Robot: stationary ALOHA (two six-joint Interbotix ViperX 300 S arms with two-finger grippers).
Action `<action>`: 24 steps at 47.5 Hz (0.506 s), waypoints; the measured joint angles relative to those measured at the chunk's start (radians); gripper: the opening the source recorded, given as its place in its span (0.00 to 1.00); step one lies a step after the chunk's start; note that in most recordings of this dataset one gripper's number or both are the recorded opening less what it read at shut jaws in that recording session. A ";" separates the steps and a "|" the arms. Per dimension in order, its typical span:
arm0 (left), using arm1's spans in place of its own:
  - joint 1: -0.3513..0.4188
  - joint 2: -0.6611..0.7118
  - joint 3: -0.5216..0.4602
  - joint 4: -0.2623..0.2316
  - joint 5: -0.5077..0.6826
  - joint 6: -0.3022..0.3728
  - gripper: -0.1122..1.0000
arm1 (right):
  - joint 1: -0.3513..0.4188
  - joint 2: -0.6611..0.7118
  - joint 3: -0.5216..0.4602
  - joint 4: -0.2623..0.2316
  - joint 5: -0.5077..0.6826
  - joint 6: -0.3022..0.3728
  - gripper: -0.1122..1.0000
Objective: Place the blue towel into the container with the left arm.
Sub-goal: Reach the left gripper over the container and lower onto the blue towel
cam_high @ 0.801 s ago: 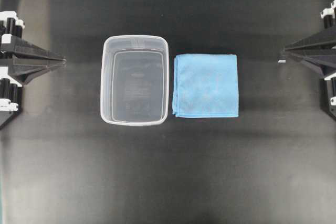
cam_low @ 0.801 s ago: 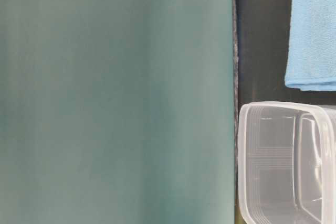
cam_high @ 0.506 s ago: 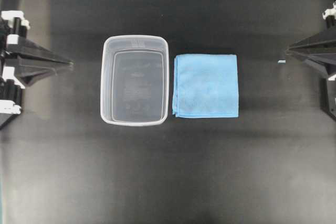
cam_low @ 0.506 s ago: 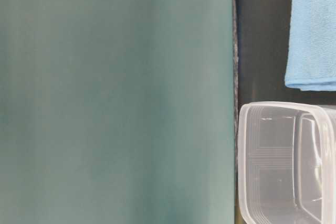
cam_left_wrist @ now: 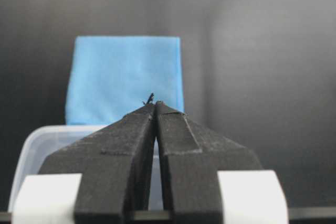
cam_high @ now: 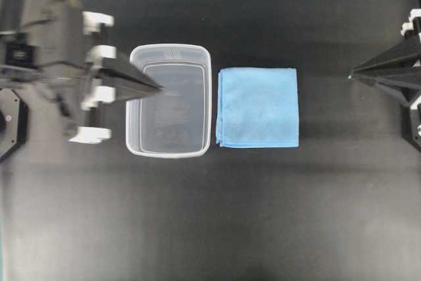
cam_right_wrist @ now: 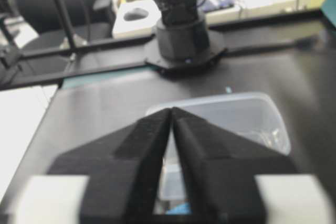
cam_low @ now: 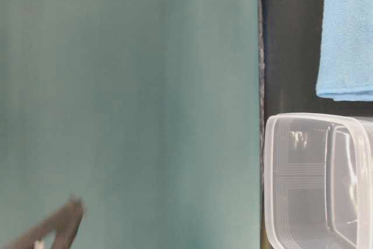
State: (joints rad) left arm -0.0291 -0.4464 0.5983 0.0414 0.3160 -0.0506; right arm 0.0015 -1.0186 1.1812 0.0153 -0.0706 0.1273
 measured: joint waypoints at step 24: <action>0.046 0.448 -0.402 0.000 0.359 0.064 0.19 | -0.002 -0.087 0.000 0.000 0.051 0.000 0.79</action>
State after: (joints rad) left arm 0.0169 0.0015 0.1963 0.0414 0.6750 0.0138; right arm 0.0000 -1.1060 1.1812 0.0153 -0.0199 0.1273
